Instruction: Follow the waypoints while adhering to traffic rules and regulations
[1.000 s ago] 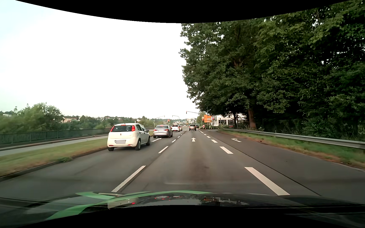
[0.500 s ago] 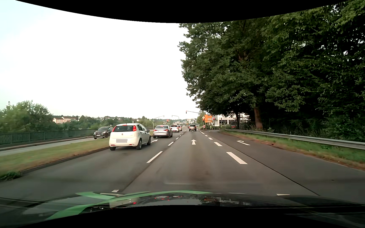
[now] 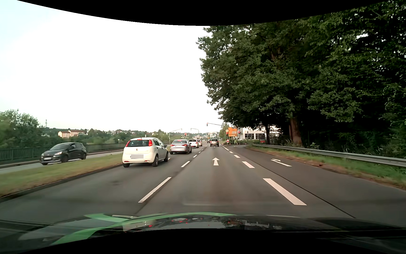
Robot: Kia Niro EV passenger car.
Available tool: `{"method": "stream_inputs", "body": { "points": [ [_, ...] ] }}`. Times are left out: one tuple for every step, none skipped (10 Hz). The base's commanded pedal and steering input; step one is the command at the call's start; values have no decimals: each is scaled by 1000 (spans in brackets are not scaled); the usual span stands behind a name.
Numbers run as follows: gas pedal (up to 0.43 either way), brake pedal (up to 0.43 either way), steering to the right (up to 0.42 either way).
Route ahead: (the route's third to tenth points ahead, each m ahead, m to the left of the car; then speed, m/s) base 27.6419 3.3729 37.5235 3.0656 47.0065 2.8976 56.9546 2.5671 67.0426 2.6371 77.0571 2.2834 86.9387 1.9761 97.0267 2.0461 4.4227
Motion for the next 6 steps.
{"method": "stream_inputs", "body": {
  "points": [
    [39,0,-5],
    [39,0,-5],
    [39,0,-5],
    [39,0,-5],
    [39,0,-5],
    [39,0,-5]
  ]
}}
